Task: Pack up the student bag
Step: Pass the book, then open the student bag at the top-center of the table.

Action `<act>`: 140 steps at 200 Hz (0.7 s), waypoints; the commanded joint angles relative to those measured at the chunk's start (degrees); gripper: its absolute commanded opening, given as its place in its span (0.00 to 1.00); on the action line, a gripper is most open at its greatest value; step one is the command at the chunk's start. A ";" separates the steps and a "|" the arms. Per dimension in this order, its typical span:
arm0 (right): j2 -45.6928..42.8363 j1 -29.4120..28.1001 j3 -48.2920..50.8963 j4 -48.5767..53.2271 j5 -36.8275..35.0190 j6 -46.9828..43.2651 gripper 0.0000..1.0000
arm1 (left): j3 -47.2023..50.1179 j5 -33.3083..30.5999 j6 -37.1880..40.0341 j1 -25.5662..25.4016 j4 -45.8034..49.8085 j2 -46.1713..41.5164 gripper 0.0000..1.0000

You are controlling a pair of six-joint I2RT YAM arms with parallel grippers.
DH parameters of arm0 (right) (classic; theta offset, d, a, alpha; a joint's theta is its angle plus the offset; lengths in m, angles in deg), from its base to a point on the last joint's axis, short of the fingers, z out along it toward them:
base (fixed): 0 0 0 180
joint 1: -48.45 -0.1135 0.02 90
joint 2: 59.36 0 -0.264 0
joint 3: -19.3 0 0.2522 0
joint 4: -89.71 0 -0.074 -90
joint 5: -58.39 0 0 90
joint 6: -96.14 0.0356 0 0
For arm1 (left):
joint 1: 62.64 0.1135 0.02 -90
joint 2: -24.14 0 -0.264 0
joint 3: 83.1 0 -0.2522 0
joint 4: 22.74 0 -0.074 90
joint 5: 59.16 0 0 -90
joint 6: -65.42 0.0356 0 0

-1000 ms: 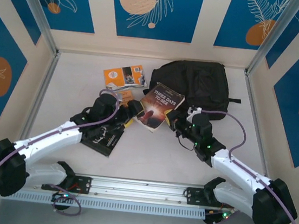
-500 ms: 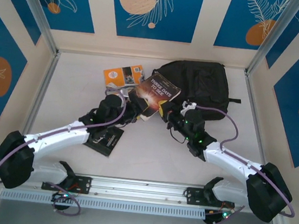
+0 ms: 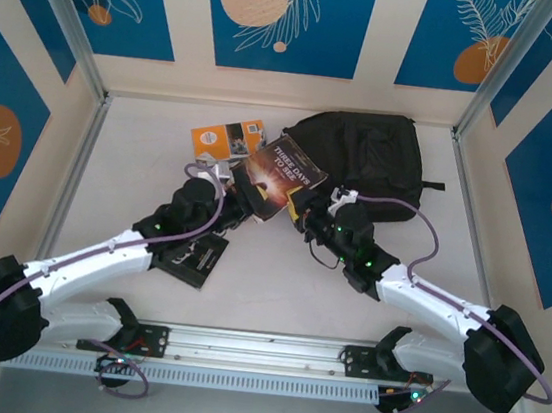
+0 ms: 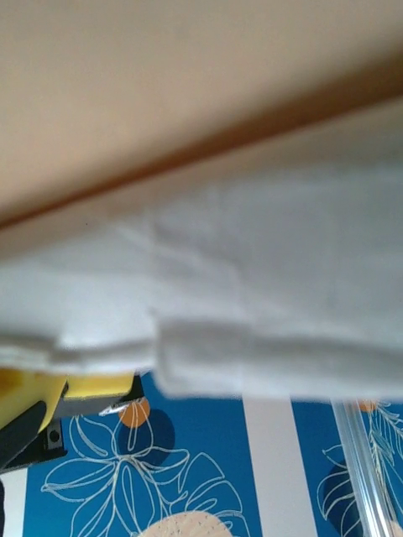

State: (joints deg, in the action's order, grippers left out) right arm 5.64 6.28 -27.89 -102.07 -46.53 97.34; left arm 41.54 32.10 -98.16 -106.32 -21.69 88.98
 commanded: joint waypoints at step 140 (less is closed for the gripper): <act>24.07 9.42 -42.65 54.42 -3.24 -68.29 0.68 | 0.72 -4.73 21.38 6.75 42.72 -24.56 0.00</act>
State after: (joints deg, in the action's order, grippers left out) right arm 24.13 16.25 -65.38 -52.15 -50.42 40.40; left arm 41.71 26.76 -79.23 -100.25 21.13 66.31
